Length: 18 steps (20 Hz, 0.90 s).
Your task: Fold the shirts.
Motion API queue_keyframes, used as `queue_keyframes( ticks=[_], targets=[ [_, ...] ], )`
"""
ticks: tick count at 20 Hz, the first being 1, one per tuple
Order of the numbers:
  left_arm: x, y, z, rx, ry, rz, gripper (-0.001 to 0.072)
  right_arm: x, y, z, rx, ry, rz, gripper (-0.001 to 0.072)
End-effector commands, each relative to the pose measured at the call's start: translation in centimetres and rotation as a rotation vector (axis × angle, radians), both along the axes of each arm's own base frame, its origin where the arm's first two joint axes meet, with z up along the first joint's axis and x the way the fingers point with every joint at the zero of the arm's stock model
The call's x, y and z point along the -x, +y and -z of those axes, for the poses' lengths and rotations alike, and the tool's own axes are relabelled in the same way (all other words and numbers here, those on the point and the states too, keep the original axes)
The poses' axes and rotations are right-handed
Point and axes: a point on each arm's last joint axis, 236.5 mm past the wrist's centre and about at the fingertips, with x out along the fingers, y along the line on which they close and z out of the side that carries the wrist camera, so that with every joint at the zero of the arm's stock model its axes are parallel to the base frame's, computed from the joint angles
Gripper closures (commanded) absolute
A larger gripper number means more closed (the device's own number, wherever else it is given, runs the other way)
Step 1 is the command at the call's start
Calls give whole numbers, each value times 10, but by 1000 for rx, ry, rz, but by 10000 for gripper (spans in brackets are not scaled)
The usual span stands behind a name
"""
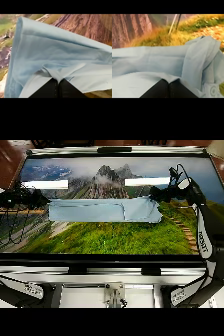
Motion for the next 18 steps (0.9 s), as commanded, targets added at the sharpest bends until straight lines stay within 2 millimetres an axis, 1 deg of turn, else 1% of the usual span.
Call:
queue_keyframes(
  ticks=[1, 2, 3, 4, 5, 6, 7, 8, 9, 10, 11, 12, 14, 15, 17, 18],
  targets=[
    [6, -12, 28, 66, 114, 13, 629, -7, 7, 26, -14, 35, 3, 523],
    [15, -19, 31, 87, 150, 45, 410, -5, 10, 27, -21, 46, -4, 316],
    [25, -25, 32, 110, 185, 80, 85, -1, 14, 22, -30, 47, -31, 202],
    [33, -29, 30, 125, 208, 107, -8, 4, 12, 15, -28, 45, -60, 202],
    [40, -33, 25, 138, 225, 137, -7, 10, 4, 5, -10, 39, -85, 135],
    [46, -36, 18, 150, 239, 165, -5, 16, -9, -5, 25, 39, -95, 59],
    [47, -37, 11, 160, 256, 160, 4, 23, -28, -11, 68, 49, -97, 52],
    [44, -35, 3, 166, 269, 127, 91, 34, -50, -12, 112, 87, -84, 51],
    [39, -33, -7, 161, 258, 103, 116, 46, -69, -8, 124, 145, -59, 51],
    [33, -31, -16, 147, 227, 100, 116, 58, -80, -2, 109, 203, -50, 51],
    [27, -29, -26, 134, 198, 90, 116, 67, -85, 3, 87, 246, -47, 51],
    [22, -28, -35, 126, 176, 78, 117, 72, -87, 10, 57, 279, -49, 51],
    [17, -30, -50, 106, 130, 78, 116, 72, -78, 21, -13, 300, -60, 51],
    [17, -32, -56, 100, 117, 84, 116, 68, -72, 25, -46, 294, -62, 51],
    [18, -38, -65, 92, 100, 96, 117, 57, -51, 28, -127, 265, -74, 51],
    [19, -41, -68, 90, 95, 102, 116, 54, -45, 31, -153, 258, -78, 51]
  ],
)
